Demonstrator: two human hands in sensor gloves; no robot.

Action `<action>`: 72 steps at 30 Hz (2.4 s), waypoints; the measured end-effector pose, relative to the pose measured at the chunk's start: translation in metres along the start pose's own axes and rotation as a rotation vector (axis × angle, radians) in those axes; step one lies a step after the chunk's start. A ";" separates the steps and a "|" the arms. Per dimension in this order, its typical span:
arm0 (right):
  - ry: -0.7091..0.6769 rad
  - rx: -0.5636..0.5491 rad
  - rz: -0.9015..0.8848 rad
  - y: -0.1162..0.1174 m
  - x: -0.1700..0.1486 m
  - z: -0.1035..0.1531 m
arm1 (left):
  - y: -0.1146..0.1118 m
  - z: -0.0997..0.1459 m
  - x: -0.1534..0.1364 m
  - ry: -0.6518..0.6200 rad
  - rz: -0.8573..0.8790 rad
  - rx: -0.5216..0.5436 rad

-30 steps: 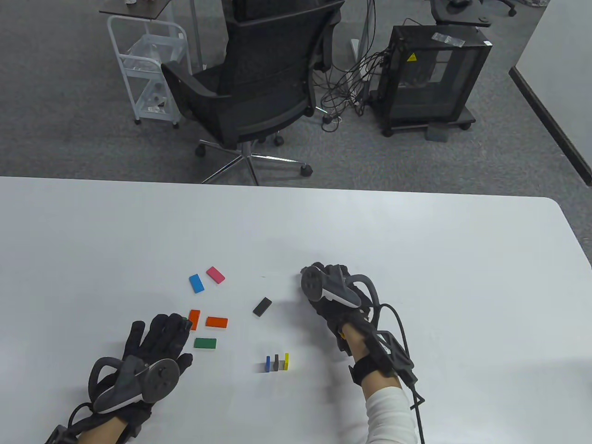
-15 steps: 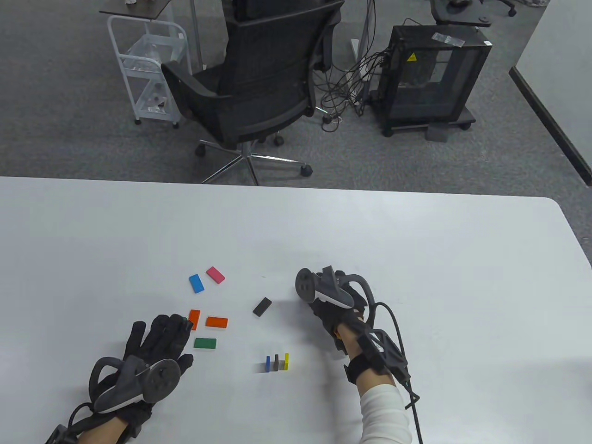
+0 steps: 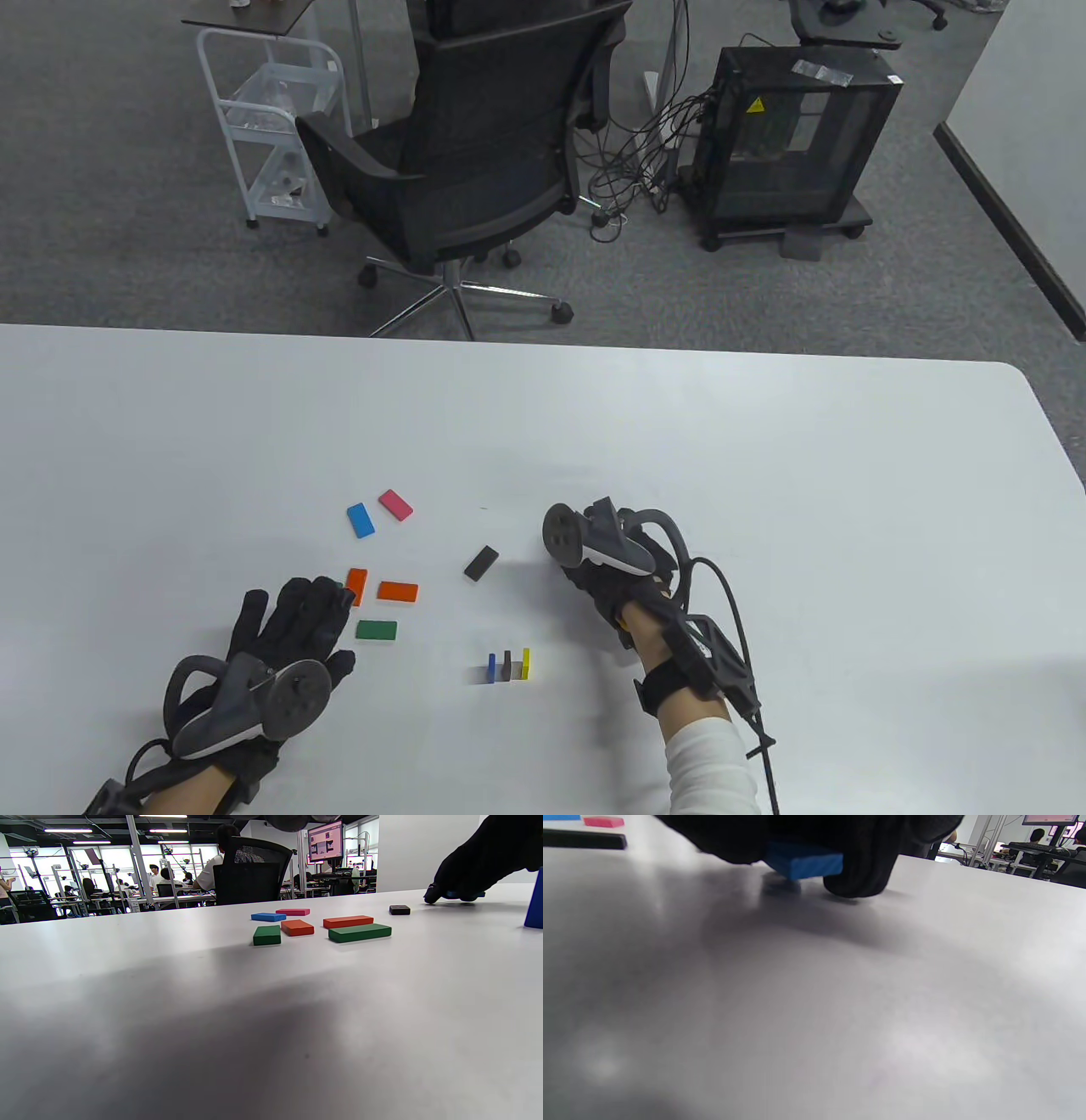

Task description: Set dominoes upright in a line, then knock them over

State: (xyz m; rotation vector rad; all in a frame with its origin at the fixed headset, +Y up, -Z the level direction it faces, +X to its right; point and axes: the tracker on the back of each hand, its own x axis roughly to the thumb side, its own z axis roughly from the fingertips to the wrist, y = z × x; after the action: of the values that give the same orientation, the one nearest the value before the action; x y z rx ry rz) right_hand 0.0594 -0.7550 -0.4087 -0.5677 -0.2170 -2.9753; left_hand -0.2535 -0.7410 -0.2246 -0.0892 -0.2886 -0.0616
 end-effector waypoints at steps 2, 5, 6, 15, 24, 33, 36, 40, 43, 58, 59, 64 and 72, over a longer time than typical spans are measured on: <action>-0.012 -0.016 -0.024 -0.004 -0.001 0.006 | 0.000 0.000 0.000 0.000 -0.001 0.000; -0.028 -0.055 -0.052 -0.010 -0.002 0.016 | 0.000 0.000 0.000 0.000 -0.004 -0.003; -0.038 -0.073 -0.064 -0.013 -0.002 0.020 | 0.000 0.000 0.000 0.000 -0.005 -0.003; -0.122 -0.165 -0.131 -0.027 0.003 0.063 | 0.000 0.000 0.001 -0.001 -0.012 0.002; -0.228 -0.192 -0.191 -0.026 0.019 0.099 | -0.001 0.001 0.002 -0.006 -0.015 0.007; -0.311 -0.137 -0.197 -0.008 0.038 0.114 | -0.001 0.001 0.002 -0.008 -0.014 0.009; -0.324 -0.125 -0.232 -0.003 0.040 0.116 | -0.001 0.001 0.002 -0.008 -0.014 0.007; -0.328 -0.113 -0.261 0.002 0.039 0.117 | -0.001 0.001 0.002 -0.007 -0.014 0.002; -0.327 -0.108 -0.274 0.005 0.037 0.117 | -0.001 0.001 0.002 -0.005 -0.013 0.000; -0.328 -0.083 -0.243 0.015 0.042 0.116 | -0.001 0.000 0.003 -0.009 -0.017 -0.007; -0.327 -0.079 -0.234 0.015 0.042 0.116 | -0.001 0.000 0.003 -0.009 -0.017 -0.007; -0.319 -0.063 -0.224 0.019 0.041 0.115 | -0.002 0.000 0.003 -0.009 -0.017 -0.006; -0.315 -0.037 -0.219 0.019 0.041 0.116 | -0.002 0.000 0.003 -0.015 -0.016 -0.003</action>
State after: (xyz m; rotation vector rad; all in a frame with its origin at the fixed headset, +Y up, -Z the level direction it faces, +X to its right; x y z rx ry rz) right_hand 0.0654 -0.7585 -0.2841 -1.0849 -0.2645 -3.0858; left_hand -0.2508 -0.7426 -0.2236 -0.0903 -0.3041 -0.0774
